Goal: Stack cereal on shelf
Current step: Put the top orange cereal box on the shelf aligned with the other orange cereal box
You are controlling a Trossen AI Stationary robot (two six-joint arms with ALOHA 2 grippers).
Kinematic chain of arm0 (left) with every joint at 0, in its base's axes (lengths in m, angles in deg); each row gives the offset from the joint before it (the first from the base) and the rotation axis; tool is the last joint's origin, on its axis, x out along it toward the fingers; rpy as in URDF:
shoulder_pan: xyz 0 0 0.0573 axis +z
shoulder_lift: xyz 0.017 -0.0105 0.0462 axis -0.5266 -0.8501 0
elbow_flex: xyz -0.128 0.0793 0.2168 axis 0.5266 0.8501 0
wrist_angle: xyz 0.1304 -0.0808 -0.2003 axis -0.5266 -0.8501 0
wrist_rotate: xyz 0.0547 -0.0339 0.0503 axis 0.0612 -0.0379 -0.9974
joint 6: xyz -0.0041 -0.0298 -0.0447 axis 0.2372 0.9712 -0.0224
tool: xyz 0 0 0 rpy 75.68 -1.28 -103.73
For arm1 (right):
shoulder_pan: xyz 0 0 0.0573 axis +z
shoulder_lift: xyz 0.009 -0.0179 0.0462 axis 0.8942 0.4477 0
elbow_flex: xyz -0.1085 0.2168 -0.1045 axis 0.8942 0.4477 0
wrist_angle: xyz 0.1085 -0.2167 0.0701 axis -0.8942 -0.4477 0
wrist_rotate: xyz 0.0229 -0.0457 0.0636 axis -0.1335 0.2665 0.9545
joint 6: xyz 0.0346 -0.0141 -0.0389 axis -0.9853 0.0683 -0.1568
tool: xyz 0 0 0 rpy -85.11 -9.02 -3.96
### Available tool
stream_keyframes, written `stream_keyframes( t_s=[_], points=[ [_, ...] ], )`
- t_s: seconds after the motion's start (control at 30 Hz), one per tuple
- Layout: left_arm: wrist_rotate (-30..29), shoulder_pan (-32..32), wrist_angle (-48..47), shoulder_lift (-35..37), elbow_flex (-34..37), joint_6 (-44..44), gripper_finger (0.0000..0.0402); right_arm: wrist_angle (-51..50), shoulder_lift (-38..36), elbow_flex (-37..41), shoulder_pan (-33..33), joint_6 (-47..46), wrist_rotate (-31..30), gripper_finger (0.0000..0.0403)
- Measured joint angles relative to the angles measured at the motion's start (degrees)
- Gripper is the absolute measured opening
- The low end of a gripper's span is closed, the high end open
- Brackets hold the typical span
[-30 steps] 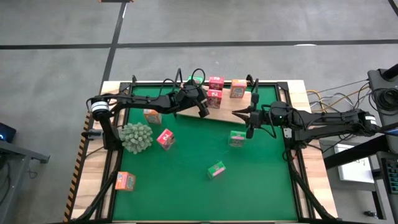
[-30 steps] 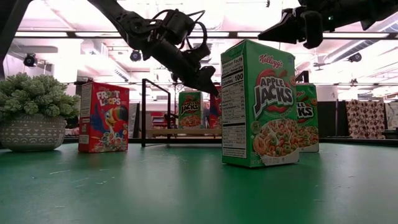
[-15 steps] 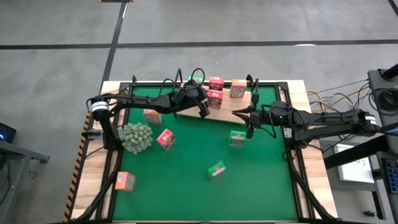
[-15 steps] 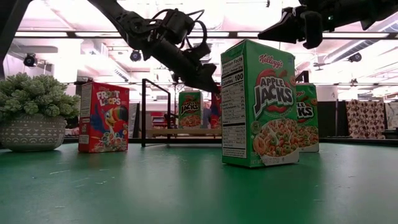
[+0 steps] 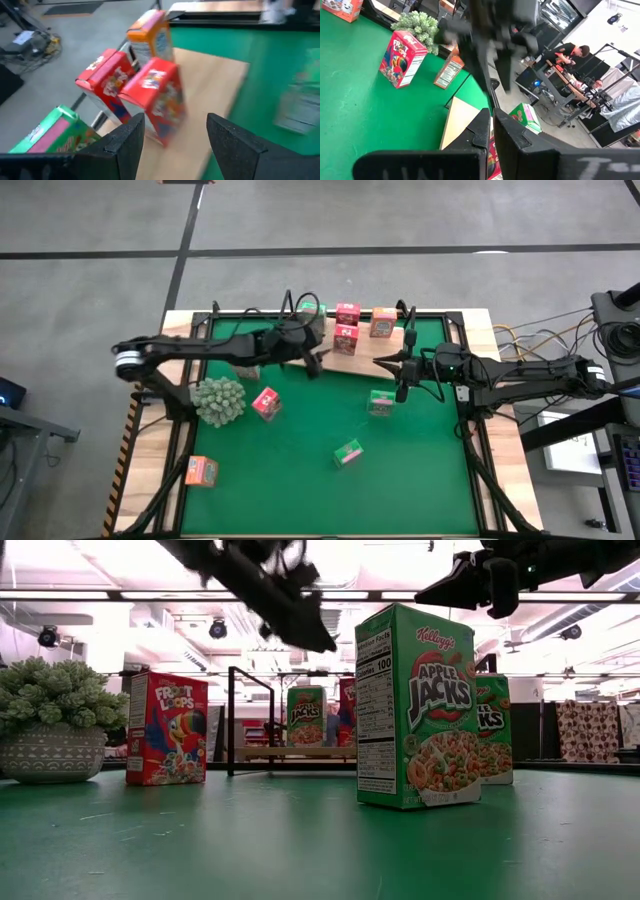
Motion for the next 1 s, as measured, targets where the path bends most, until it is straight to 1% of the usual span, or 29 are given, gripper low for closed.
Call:
stream_keyframes(
  t_s=[0.13, 0.27, 0.4, 0.5, 0.77, 0.87, 1.0],
  points=[
    [0.04, -3.84, -12.39, 6.88, -0.25, 2.39, 0.0198, 0.01, 0.00, 0.00, 0.00, -0.15, 0.01, 0.0013],
    [0.04, -6.80, -29.09, 12.52, -3.29, 5.00, 0.0198, 0.03, 0.00, 0.00, 0.00, -0.31, 0.03, 0.0013],
    [-0.32, -7.33, -46.29, 15.38, -7.18, 5.99, 0.0198, 0.07, -0.01, 0.00, 0.00, -0.63, 0.05, 0.0013],
    [-0.46, -5.75, -54.97, 16.18, -8.76, 6.10, 0.0198, 0.18, 0.00, 0.00, 0.00, -0.69, 0.08, 0.0013],
    [-0.47, -1.01, -66.94, 14.67, -8.43, 4.57, 0.0198, 0.75, 0.00, 0.00, 0.00, -1.11, 0.10, 0.0013],
    [-0.46, -0.45, -69.15, 13.74, -8.43, 4.03, 0.0204, 0.87, 0.00, 0.00, 0.00, -1.11, 0.10, 0.0013],
    [-0.44, 0.66, -70.56, 13.14, -8.41, 1.59, 0.0224, 0.90, -0.01, 0.00, 0.00, -1.37, 0.13, 0.0013]
  ],
)
